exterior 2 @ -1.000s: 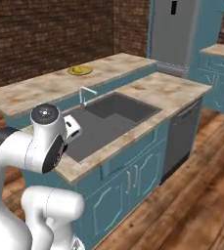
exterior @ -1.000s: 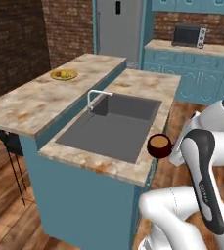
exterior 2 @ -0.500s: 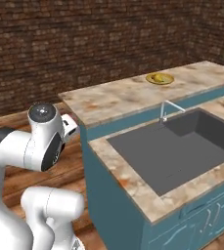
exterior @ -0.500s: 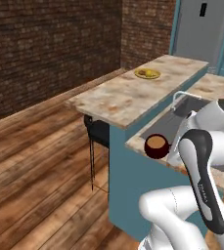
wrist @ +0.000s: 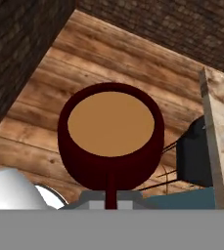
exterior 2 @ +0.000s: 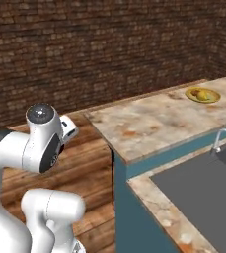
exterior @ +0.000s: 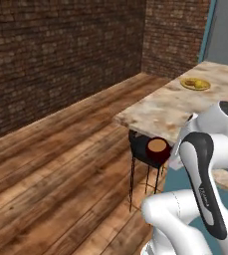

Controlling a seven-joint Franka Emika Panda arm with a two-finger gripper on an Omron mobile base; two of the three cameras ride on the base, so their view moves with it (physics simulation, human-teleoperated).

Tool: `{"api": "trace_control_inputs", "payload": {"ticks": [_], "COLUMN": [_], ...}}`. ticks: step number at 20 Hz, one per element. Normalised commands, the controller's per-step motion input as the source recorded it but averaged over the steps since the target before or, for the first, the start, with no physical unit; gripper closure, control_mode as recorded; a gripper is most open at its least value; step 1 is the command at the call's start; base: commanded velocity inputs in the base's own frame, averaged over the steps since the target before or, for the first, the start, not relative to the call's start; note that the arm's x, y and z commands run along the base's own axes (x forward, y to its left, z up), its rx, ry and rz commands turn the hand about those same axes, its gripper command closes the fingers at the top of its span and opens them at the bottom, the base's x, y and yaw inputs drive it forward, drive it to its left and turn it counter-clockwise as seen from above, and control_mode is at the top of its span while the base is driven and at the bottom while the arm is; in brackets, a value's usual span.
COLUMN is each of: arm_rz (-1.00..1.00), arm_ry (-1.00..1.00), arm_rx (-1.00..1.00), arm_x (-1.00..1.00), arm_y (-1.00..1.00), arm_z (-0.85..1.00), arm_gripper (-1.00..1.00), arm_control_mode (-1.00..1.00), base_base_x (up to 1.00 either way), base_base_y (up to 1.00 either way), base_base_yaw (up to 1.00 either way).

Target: Pick up the brewed coffee from the coffee machine and place it next to the breakfast plate on the dining counter.

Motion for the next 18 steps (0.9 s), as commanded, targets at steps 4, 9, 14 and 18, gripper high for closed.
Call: {"api": "trace_control_inputs", "payload": {"ticks": [4, 9, 14, 18], "arm_rz": [0.0, 0.0, 0.0, 0.0], "arm_ry": [0.0, 0.0, 0.0, 0.0], "arm_rx": [0.0, 0.0, 0.0, 0.0], "arm_x": [0.0, 0.0, 0.0, 0.0], "arm_y": [0.0, 0.0, 0.0, 0.0], "arm_z": [0.0, 0.0, 0.0, 0.0], "arm_gripper": [1.0, 1.0, 1.0, 1.0], "arm_control_mode": [1.0, 1.0, 1.0, 1.0], "base_base_x": [0.99, 0.95, 0.79, 0.71], "base_base_y": [1.0, 1.0, 1.0, 1.0], "base_base_yaw": [-0.2, -0.39, -0.58, -0.64]}}
